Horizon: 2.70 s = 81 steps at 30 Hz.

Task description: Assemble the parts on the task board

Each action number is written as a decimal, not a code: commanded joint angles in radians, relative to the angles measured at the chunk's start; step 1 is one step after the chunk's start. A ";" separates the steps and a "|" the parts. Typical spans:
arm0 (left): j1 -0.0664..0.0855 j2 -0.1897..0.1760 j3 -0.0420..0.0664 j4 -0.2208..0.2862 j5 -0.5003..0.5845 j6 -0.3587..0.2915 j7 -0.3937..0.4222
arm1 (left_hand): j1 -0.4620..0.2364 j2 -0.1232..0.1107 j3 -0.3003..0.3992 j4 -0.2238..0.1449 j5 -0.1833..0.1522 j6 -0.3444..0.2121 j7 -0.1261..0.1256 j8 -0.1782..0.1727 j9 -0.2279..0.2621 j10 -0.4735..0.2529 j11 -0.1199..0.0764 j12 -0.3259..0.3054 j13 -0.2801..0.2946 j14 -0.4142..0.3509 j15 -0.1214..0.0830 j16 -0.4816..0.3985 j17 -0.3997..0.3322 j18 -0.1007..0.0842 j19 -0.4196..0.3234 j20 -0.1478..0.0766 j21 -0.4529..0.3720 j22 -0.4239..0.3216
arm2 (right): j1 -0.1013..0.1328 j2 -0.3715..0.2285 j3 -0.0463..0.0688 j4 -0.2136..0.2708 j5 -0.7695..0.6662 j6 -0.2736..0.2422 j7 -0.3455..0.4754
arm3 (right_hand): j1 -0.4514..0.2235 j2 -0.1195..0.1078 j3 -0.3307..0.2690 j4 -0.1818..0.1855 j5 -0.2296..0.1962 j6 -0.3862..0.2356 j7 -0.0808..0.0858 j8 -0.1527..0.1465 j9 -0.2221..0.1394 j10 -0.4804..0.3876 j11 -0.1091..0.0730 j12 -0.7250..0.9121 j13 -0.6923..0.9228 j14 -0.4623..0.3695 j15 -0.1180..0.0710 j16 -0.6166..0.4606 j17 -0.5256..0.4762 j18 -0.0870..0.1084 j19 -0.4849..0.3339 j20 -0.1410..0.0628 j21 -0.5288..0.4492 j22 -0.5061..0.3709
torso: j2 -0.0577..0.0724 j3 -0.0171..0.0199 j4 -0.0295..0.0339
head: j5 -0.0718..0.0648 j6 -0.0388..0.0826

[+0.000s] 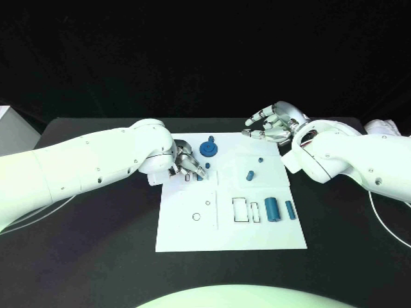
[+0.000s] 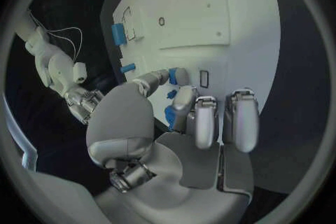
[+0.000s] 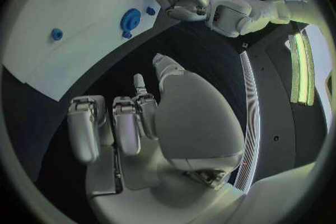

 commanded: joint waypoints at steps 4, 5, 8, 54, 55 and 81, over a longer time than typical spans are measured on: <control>-0.002 -0.003 0.000 0.004 -0.012 0.004 0.004 | 0.001 0.001 -0.029 0.024 -0.026 0.002 0.009 -0.008 0.001 -0.005 -0.002 -0.002 0.003 0.106 -0.006 0.004 0.263 -0.011 0.003 -0.001 0.000 0.079 | -0.001 -0.001 0.000 0.001 -0.010 0.003 0.010 | -0.011 0.002 0.005 0.000 0.003 0.000 -0.002 0.006 0.000 -0.009 0.000 -0.006 0.137 0.096 0.001 -0.006 0.233 0.004 0.070 0.000 -0.005 0.216 | 0.002 0.0003 -0.0020 | -0.001 0.002; -0.002 -0.005 0.000 0.004 -0.013 0.001 0.003 | 0.000 0.001 -0.032 0.027 -0.027 0.002 0.009 -0.008 0.001 -0.005 -0.002 -0.003 0.002 0.106 -0.006 0.004 0.263 -0.011 0.003 -0.001 -0.001 0.079 | -0.001 -0.001 0.000 0.001 -0.010 0.002 0.010 | -0.011 0.002 0.005 0.000 0.003 0.000 -0.002 0.006 0.000 -0.009 0.000 -0.006 0.137 0.096 0.001 -0.006 0.233 0.004 0.070 0.000 -0.005 0.216 | 0.002 0.0001 -0.0019 | -0.002 0.003; -0.002 -0.009 0.000 0.006 -0.015 -0.006 0.003 | -0.001 -0.001 -0.041 0.035 -0.030 0.004 0.010 -0.007 0.002 -0.008 -0.002 -0.006 -0.002 0.106 -0.006 0.004 0.263 -0.011 0.002 -0.001 -0.001 0.077 | -0.002 -0.002 0.000 0.001 -0.010 0.000 0.011 | -0.012 0.002 0.005 0.000 0.003 0.000 -0.002 0.007 0.000 -0.011 0.000 -0.009 0.135 0.096 0.001 -0.006 0.233 0.004 0.069 0.000 -0.008 0.214 | 0.002 0.0001 -0.0025 | -0.003 0.002; 0.009 -0.150 0.127 0.007 0.100 -0.122 0.189 | 0.227 0.039 -0.247 0.184 -0.228 -0.215 0.126 -0.134 -0.067 -0.357 0.103 -0.280 -0.415 0.033 0.085 -0.089 0.102 0.034 -0.144 0.074 -0.112 -0.119 | -0.011 0.014 -0.008 -0.099 0.132 -0.011 0.268 | 0.017 -0.090 0.331 -0.057 -0.014 -0.040 0.046 0.020 -0.002 -0.456 0.065 -1.153 -0.970 -0.466 0.094 -1.181 -0.826 0.163 -0.542 0.093 -1.333 -0.737 | 0.001 0.0002 0.0000 | -0.001 0.035; 0.010 -0.150 0.129 -0.001 0.097 -0.122 0.190 | 0.220 0.044 -0.249 0.184 -0.228 -0.217 0.129 -0.139 -0.074 -0.356 0.105 -0.277 -0.416 0.036 0.087 -0.086 0.106 0.032 -0.138 0.077 -0.108 -0.112 | -0.011 0.015 -0.008 -0.105 0.141 -0.010 0.280 | 0.007 -0.096 0.337 -0.071 -0.016 -0.045 0.053 0.013 -0.004 -0.448 0.066 -1.174 -1.013 -0.459 0.100 -1.216 -0.851 0.170 -0.544 0.104 -1.361 -0.771 | 0.002 0.0004 -0.0004 | 0.000 0.036; 0.017 0.010 0.112 -0.225 -0.059 -0.001 0.109 | 0.161 0.065 -0.280 0.185 -0.234 -0.183 0.122 -0.160 -0.130 -0.329 0.100 -0.250 -0.429 0.065 0.084 -0.051 0.160 0.018 -0.084 0.077 -0.070 -0.041 | -0.022 0.038 -0.012 -0.164 -0.170 -0.008 0.377 | 0.070 -0.016 -0.103 -0.024 0.063 -0.398 0.094 -0.127 -0.192 -0.686 0.133 -1.372 -1.249 -0.870 0.186 -1.509 -1.192 0.126 -1.297 0.187 -1.479 -1.266 | 0.011 0.0020 -0.0068 | 0.004 0.039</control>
